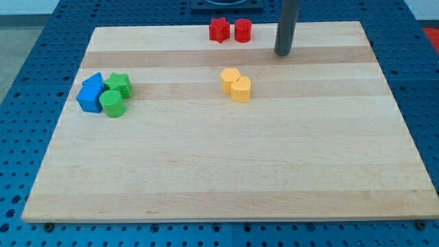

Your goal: Separate the yellow hexagon from the yellow heart

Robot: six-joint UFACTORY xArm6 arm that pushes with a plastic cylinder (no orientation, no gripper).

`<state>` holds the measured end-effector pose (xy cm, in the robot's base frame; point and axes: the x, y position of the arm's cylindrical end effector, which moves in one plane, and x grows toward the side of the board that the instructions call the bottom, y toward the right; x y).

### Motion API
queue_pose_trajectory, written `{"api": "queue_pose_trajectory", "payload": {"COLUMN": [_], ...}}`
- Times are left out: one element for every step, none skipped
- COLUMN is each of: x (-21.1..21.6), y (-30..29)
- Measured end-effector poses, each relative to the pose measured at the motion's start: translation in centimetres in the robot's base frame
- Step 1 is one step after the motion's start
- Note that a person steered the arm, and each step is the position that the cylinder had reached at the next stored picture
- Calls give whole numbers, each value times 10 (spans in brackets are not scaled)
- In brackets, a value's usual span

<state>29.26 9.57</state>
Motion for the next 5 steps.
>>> {"api": "queue_pose_trajectory", "payload": {"x": [1,11,44,44,45], "y": [-45,-72,-75,-75,-89]}}
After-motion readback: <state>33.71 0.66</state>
